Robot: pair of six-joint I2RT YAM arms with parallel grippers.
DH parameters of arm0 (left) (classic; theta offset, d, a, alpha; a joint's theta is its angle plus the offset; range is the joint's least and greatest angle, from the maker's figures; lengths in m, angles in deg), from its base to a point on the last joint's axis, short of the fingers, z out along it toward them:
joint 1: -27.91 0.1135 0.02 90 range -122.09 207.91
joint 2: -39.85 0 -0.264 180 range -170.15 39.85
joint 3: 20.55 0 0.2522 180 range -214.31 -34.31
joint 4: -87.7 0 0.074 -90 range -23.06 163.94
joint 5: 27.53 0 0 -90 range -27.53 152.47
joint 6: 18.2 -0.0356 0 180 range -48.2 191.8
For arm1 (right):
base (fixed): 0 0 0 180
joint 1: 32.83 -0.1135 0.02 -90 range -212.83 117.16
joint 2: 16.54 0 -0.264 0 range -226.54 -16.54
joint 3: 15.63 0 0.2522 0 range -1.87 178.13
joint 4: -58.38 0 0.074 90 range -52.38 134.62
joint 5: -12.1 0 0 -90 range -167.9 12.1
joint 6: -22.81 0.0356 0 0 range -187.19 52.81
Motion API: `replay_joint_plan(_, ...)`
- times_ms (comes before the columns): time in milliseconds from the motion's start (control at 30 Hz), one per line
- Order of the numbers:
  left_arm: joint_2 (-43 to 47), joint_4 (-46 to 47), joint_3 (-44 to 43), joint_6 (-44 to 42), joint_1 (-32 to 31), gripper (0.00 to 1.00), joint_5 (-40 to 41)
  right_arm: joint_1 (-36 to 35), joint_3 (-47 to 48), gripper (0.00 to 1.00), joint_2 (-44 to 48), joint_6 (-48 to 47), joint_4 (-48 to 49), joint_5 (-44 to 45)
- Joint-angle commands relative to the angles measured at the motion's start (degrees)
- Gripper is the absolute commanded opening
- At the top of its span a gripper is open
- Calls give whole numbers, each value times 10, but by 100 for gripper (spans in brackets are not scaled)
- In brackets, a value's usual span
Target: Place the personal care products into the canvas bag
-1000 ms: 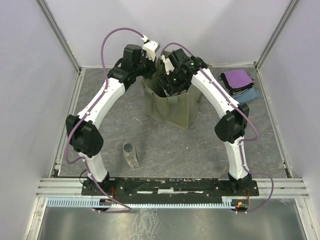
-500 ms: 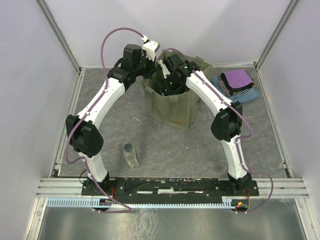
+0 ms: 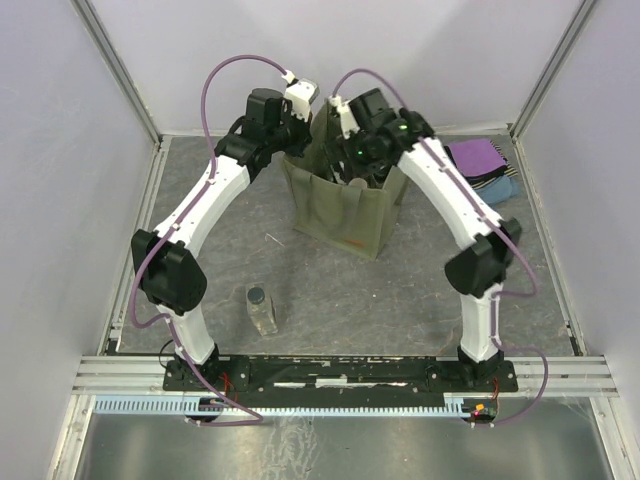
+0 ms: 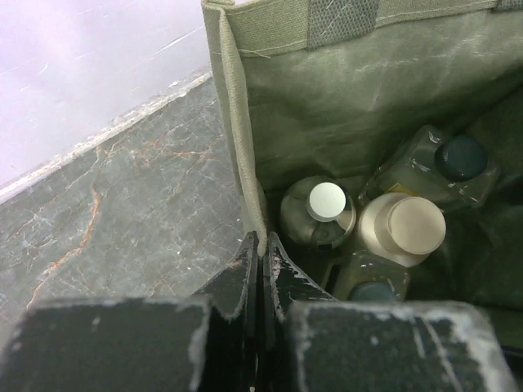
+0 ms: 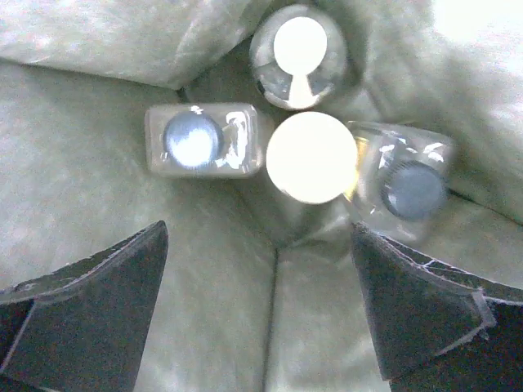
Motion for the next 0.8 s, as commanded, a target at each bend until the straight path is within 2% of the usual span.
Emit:
replay_joint_plan(0, 8, 48, -11, 33, 1, 3, 1, 7, -29, 100, 126, -31, 19, 17)
replay_joint_plan(167, 5, 50, -13, 36, 0, 3, 5, 8, -88, 100, 198, -43, 32, 36)
replay_joint_plan(200, 4, 49, -14, 37, 1, 6, 9, 8, -106, 100, 208, -45, 39, 52)
replay_joint_plan(233, 4, 48, -17, 37, 1, 14, 15, 8, -119, 100, 219, -50, 47, 74)
replay_joint_plan(267, 2, 47, -19, 37, 1, 30, 23, 7, -131, 100, 228, -56, 54, 93)
replay_joint_plan(300, 3, 46, -21, 39, 1, 51, 33, 8, -139, 100, 235, -62, 60, 111)
replay_joint_plan(333, 3, 46, -24, 40, 1, 80, 44, 9, -141, 100, 237, -70, 62, 120)
replay_joint_plan(367, 4, 46, -27, 41, 1, 95, 54, 12, -139, 100, 236, -75, 60, 124)
replay_joint_plan(633, 68, 29, -44, 58, 1, 98, 117, 94, -70, 100, 194, -29, 42, 82)
replay_joint_plan(767, 118, -92, -53, 83, 0, 99, 169, 116, -50, 100, 168, -15, 26, 59)
